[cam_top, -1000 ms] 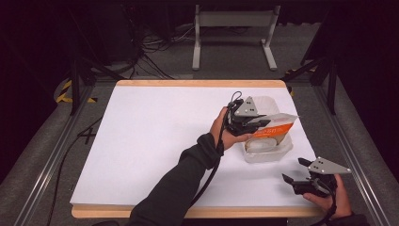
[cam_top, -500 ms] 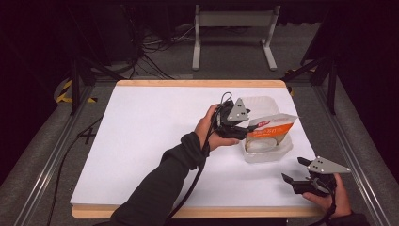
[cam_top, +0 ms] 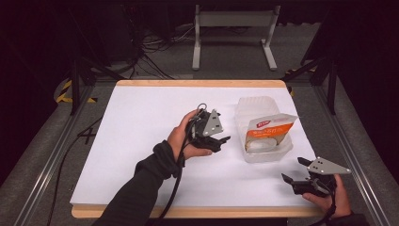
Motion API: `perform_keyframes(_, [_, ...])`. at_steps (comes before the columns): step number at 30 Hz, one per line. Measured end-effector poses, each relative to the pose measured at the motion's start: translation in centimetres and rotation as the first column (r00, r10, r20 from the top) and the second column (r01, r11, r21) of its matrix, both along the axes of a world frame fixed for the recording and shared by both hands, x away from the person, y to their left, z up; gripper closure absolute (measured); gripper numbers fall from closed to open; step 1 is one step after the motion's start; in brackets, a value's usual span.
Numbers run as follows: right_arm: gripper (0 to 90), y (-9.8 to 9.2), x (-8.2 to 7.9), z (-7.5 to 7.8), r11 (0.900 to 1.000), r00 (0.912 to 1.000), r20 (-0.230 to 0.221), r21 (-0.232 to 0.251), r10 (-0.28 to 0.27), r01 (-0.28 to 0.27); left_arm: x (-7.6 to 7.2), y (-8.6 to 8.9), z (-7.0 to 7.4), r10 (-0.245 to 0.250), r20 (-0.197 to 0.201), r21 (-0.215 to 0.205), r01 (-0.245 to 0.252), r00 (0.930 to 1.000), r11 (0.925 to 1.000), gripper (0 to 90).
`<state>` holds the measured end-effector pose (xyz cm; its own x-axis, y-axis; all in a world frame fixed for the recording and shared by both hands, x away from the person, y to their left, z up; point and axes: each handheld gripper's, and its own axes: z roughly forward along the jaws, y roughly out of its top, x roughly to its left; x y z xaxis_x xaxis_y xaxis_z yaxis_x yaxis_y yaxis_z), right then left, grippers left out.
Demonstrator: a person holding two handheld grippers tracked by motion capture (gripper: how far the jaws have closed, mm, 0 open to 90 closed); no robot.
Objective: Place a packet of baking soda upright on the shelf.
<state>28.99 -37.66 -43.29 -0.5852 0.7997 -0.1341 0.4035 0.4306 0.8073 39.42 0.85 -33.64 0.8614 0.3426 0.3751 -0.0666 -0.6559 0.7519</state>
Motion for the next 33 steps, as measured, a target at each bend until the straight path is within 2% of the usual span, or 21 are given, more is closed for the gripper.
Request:
perform_keyframes(4, [14.7, 0.1, 0.0, 0.0, 1.000, 1.0000, 0.006, -0.005, 0.003, -0.003, -0.4, 2.1, -1.0, 0.036, 0.004, 0.031, -0.036, 0.9993, 0.9989, 20.9])
perform_keyframes(6, [14.7, 0.2, 0.0, -0.1, 1.000, 1.0000, 0.003, -0.009, 0.005, -0.005, -0.9, 3.5, -1.7, 0.055, -0.008, 0.041, -0.054, 0.9985, 0.9977, 18.9])
perform_keyframes(10, [14.7, 0.3, 0.0, -0.2, 1.000, 1.0000, 0.002, -0.014, 0.006, -0.006, -1.4, 4.9, -2.5, 0.070, -0.012, 0.045, -0.070, 0.9975, 0.9966, 16.6])
perform_keyframes(13, [14.7, 0.4, 0.0, -0.2, 1.000, 1.0000, 0.001, -0.015, 0.008, -0.008, -1.9, 6.3, -3.4, 0.097, -0.014, 0.063, -0.096, 0.9952, 0.9934, 15.8])
perform_keyframes(18, [14.6, 0.6, -0.1, -0.2, 1.000, 0.9999, 0.002, -0.023, 0.015, -0.015, -2.5, 8.7, -4.5, 0.127, -0.019, 0.050, -0.126, 0.9917, 0.9907, 14.1])
perform_keyframes(21, [14.5, 0.6, -0.1, -0.2, 1.000, 0.9999, 0.006, -0.028, 0.010, -0.010, -2.9, 10.6, -5.3, 0.160, -0.011, 0.059, -0.159, 0.9870, 0.9855, 13.5])
perform_keyframes(23, [14.5, 0.6, -0.2, -0.2, 0.999, 0.9999, 0.009, -0.032, 0.008, -0.008, -3.2, 12.0, -5.7, 0.180, -0.027, 0.043, -0.179, 0.9833, 0.9830, 13.3])
perform_keyframes(28, [14.4, 0.7, -0.2, -0.3, 0.999, 0.9998, 0.013, -0.040, 0.013, -0.013, -4.0, 14.9, -7.0, 0.230, -0.042, 0.046, -0.228, 0.9724, 0.9726, 13.1])
perform_keyframes(30, [14.4, 0.7, -0.2, -0.3, 0.999, 0.9998, 0.014, -0.044, 0.012, -0.012, -4.3, 16.2, -7.4, 0.252, -0.050, 0.020, -0.251, 0.9665, 0.9677, 12.9])
perform_keyframes(32, [14.4, 0.8, -0.2, -0.3, 0.999, 0.9998, 0.018, -0.046, 0.010, -0.009, -4.7, 17.2, -7.7, 0.274, -0.032, -0.013, -0.274, 0.9612, 0.9615, 13.2])
perform_keyframes(33, [14.4, 0.8, -0.2, -0.2, 0.999, 0.9998, 0.019, -0.047, 0.009, -0.009, -4.8, 17.7, -7.9, 0.281, -0.042, -0.034, -0.282, 0.9589, 0.9588, 13.5])
